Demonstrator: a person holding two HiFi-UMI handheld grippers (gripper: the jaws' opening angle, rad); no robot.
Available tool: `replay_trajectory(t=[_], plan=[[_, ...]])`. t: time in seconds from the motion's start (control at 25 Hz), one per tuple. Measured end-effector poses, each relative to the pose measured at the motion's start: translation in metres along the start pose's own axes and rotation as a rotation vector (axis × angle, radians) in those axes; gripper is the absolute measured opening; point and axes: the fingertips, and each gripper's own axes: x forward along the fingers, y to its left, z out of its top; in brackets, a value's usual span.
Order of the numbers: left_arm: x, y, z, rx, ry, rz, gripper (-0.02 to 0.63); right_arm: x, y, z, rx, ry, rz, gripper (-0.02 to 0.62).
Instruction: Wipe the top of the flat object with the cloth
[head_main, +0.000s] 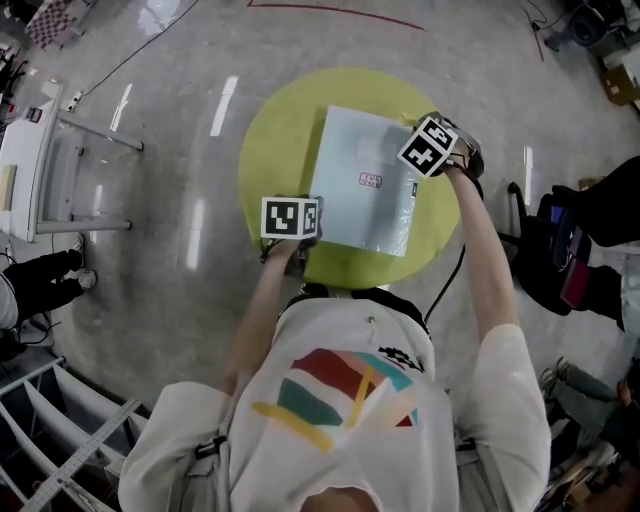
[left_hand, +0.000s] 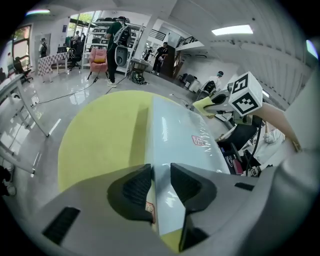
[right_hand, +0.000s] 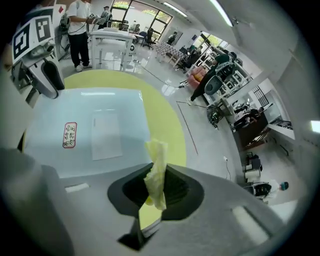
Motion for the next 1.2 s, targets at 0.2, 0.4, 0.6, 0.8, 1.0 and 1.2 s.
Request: replay_trajectory(t=[0.2, 0.4, 0.6, 0.8, 1.0, 1.2], plan=[[-0.001, -0.002, 0.002, -0.015, 0.0, -0.014, 0.127, 0.014, 0.007, 0.001, -0.041, 0.039, 0.034, 0.028], [0.0, -0.001, 0.001, -0.011, 0.011, -0.021, 0.128, 0.027, 0.021, 0.001, -0.048, 0.07, 0.087, 0.028], [-0.001, -0.002, 0.0, -0.02, 0.012, -0.032, 0.128, 0.032, 0.026, -0.001, -0.075, 0.087, 0.089, 0.028], [0.0, -0.001, 0.0, -0.011, 0.02, -0.034, 0.128, 0.035, 0.025, 0.001, -0.104, 0.105, 0.124, 0.028], [0.0, 0.0, 0.001, -0.017, 0.013, -0.04, 0.129, 0.031, 0.033, -0.001, -0.107, 0.099, 0.207, 0.028], [-0.001, 0.0, 0.001, -0.016, 0.008, -0.043, 0.129, 0.017, 0.05, -0.008, -0.086, 0.095, 0.323, 0.028]])
